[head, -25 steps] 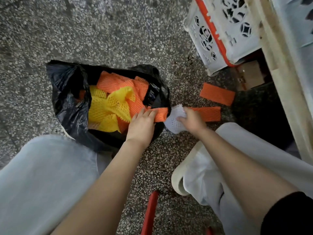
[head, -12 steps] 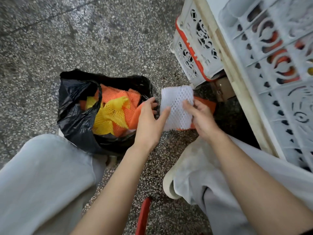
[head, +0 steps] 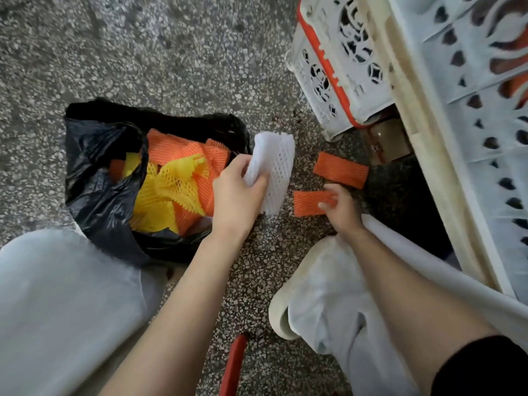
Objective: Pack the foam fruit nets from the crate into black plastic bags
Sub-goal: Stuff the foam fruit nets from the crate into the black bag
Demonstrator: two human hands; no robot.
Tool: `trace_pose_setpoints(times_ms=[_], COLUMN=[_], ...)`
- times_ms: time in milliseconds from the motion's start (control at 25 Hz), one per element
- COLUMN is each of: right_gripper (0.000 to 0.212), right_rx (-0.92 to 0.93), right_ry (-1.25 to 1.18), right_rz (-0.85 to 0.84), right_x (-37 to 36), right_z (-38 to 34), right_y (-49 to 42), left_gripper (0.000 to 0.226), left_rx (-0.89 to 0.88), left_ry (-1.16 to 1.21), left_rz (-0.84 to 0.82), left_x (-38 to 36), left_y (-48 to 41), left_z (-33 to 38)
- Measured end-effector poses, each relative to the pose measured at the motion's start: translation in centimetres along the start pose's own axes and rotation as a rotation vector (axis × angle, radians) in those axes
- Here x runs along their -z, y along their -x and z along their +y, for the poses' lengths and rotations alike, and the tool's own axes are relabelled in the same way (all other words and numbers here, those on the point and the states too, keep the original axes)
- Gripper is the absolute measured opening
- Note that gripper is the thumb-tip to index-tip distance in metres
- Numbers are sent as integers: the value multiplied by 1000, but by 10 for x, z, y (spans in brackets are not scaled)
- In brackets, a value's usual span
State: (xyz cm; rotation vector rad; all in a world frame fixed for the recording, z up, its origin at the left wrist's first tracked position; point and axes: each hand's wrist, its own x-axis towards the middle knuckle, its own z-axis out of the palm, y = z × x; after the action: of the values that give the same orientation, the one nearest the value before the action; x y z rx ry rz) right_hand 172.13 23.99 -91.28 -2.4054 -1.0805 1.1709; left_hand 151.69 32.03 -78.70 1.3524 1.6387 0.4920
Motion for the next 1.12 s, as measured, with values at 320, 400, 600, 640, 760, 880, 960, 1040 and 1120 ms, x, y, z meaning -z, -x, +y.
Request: trace_pose_setpoints(times_ms=[320,400,600,640,760,880,960,1040,1120], right_gripper=[54,34,21,20,13,12,11,14,13], right_rx=[160,185,102,72,21,-46,84,170,176], right_ry=[709,787,-9,-211,-775,-1186,-981,-797,-742], right_rz=[24,65,29,34,68,-153,-193,-131,-50], right_x=[-32,-31,-11,-5,11,21,17,9,3], right_z=[14,17,-19,-36,-94,-137,-152,-150,-137], right_y=[-19,-21,-17,-17,-14,-5,4,6,-1], left_gripper=[17,16,18,18,21,19,14,18,23], left_rx=[6,-12,-18,-18,-28,-22,-6,69,44], left_ry=[15,7,20,16,-35,-47,64,194,131], left_rz=[7,24,108,144,248,233,139,27,19], left_x=[-18,-19,-8,-1,19,15,3,-8,-11], left_y=[-15,-14,-18,-22,-33,-37,-34,-31,-31], left_z=[-13,-14,-11,-9,-1,9,15,19,18])
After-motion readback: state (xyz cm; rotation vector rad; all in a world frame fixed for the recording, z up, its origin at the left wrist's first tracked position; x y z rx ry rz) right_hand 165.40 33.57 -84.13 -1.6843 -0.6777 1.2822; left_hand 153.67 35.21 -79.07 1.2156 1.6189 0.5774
